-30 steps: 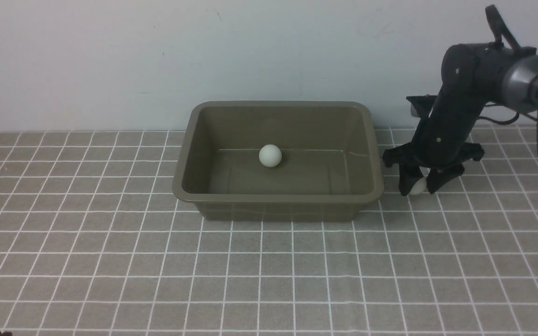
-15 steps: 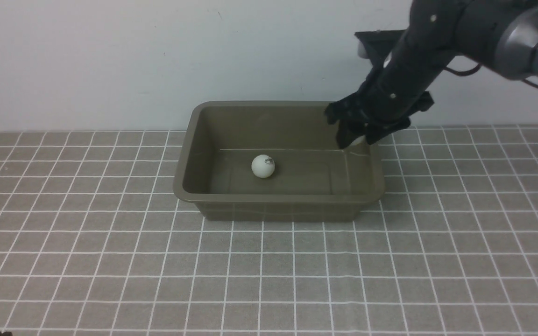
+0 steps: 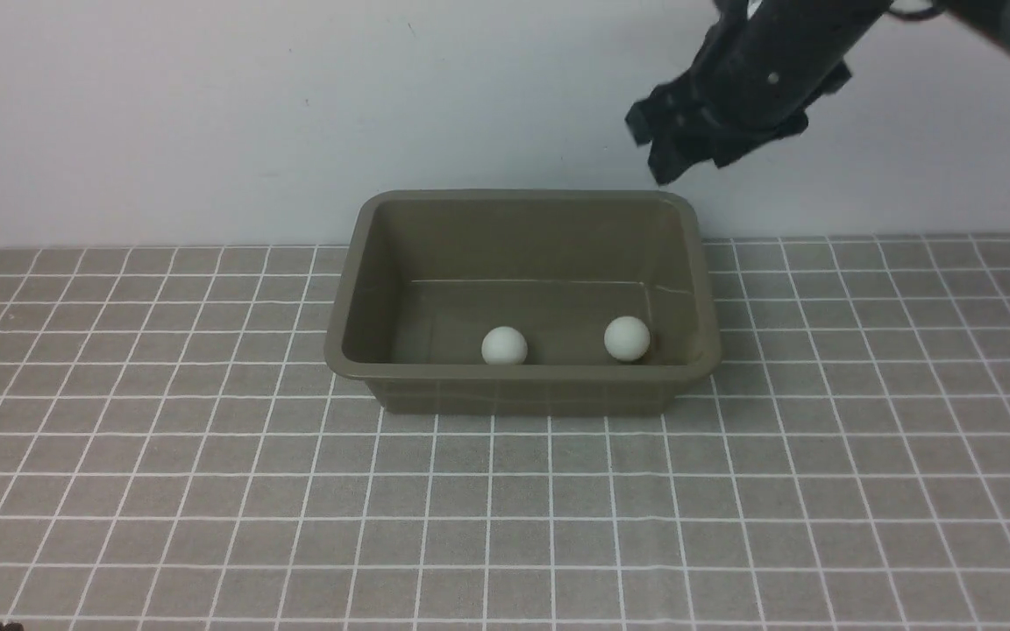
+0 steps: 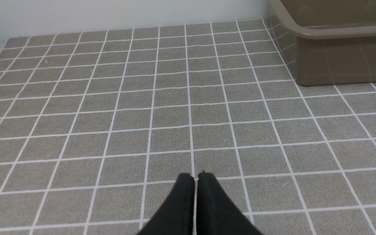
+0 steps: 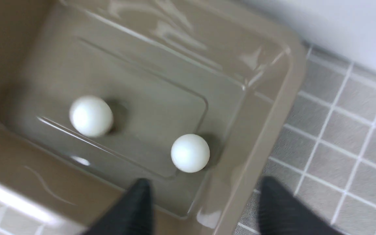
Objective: Put the table tennis balls into the box on the grey coffee tablecloth.
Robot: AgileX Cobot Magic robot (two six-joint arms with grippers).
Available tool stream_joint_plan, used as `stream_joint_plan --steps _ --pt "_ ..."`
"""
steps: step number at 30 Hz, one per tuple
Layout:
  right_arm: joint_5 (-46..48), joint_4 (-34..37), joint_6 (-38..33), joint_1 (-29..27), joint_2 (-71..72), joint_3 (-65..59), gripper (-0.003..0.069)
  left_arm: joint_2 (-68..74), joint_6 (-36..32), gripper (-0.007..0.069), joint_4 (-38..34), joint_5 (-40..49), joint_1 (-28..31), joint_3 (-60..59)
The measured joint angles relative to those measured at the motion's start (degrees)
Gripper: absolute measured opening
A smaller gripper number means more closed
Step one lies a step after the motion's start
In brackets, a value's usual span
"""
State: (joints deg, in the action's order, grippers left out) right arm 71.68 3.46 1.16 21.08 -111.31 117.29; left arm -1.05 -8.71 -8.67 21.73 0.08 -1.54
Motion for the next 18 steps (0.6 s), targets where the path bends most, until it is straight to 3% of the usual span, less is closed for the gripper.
stream_joint_plan --steps 1,2,3,5,11,18 --pt "0.00 0.12 0.00 0.00 1.09 -0.47 0.0215 0.00 0.00 -0.0004 0.00 0.00 0.00 0.00" --pt "0.06 0.71 0.00 0.00 6.76 -2.35 0.0094 0.00 0.00 -0.0004 0.00 0.00 0.00 0.00" --pt "0.06 0.98 0.00 0.00 11.08 -4.33 0.0043 0.00 0.00 -0.0004 0.00 0.00 0.00 0.00" --pt "0.06 0.96 0.00 0.00 16.56 -7.28 0.0012 0.00 0.00 -0.0004 0.00 0.00 0.00 0.00" --pt "-6.39 0.15 0.00 0.00 42.17 -28.62 -0.0014 0.00 0.00 -0.0004 0.00 0.00 0.00 0.00" --pt "-36.66 -0.97 1.06 0.00 76.07 -66.12 -0.0015 0.00 0.00 -0.0004 0.00 0.00 0.00 0.00"
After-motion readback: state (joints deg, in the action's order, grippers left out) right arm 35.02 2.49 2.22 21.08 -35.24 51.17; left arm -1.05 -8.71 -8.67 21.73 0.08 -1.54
